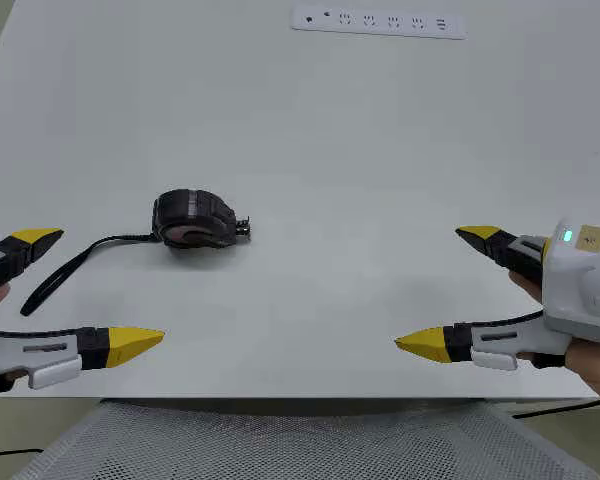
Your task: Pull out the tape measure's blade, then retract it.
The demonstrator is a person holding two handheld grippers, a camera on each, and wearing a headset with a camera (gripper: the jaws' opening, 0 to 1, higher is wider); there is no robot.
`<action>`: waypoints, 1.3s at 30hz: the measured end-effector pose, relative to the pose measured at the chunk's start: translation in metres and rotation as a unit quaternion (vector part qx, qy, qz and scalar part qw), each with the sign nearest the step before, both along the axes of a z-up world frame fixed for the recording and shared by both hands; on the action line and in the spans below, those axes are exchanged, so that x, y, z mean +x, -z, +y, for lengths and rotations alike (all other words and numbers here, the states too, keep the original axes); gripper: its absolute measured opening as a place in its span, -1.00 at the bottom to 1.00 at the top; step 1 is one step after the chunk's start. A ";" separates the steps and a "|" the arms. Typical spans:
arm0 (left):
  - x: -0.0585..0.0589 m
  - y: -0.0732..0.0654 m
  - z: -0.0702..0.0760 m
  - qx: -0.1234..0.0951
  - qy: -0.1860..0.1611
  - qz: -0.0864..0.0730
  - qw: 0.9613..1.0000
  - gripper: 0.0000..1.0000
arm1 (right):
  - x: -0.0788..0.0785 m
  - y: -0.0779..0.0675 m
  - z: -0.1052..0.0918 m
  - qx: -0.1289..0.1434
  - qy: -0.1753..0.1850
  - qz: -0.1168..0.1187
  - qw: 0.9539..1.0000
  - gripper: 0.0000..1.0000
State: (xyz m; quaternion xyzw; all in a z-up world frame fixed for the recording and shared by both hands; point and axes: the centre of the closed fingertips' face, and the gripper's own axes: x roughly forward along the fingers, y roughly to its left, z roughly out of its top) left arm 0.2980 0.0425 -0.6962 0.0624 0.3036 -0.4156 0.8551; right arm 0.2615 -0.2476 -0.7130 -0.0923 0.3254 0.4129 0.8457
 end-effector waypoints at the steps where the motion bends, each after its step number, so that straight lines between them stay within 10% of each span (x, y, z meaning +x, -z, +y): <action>1: 0.000 0.001 0.000 0.001 0.000 0.000 1.000 0.98 | 0.001 0.000 -0.001 0.000 0.001 0.000 1.000 0.90; 39: 0.025 0.017 -0.012 0.003 0.010 0.015 1.000 0.69 | 0.035 0.017 0.030 -0.001 -0.056 0.000 0.998 0.86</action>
